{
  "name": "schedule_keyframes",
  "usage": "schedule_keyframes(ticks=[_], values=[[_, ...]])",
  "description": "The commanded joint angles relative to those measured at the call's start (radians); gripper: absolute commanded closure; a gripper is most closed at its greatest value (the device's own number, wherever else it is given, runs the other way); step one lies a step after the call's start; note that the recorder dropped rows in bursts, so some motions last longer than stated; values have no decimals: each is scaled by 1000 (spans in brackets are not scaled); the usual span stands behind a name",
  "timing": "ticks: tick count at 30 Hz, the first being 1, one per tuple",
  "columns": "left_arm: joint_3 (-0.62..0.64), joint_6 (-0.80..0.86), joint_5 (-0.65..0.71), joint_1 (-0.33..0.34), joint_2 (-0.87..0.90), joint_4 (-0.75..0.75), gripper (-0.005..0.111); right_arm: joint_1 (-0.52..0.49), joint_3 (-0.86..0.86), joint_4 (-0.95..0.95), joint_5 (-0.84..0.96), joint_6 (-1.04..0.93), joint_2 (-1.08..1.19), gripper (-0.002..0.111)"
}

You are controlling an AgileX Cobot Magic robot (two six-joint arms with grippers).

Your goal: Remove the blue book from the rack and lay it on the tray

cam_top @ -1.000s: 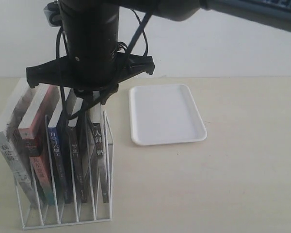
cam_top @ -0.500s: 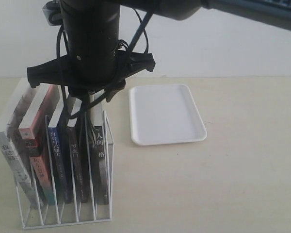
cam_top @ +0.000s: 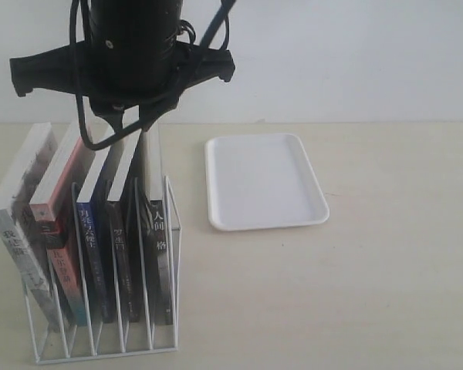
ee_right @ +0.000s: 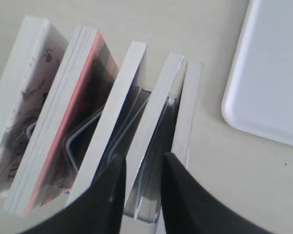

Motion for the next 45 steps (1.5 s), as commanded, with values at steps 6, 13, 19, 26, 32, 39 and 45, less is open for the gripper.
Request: schedule_keyframes(ticks=[6, 13, 19, 26, 32, 39, 45], values=[[3, 5, -1, 3, -2, 0, 102, 0, -7, 4, -3, 3, -8, 84], [3, 5, -1, 3, -2, 0, 102, 0, 38, 6, -3, 16, 2, 84], [3, 5, -1, 3, -2, 0, 102, 2, 38, 14, -3, 16, 44, 84], [3, 5, -1, 3, -2, 0, 102, 2, 36, 31, -8, 14, 66, 84], [3, 5, -1, 3, -2, 0, 102, 2, 34, 31, -4, -2, 66, 84], [3, 5, -1, 3, -2, 0, 102, 2, 34, -23, -10, -2, 45, 84], [3, 5, -1, 3, -2, 0, 102, 2, 34, 7, -43, 0, 11, 84]])
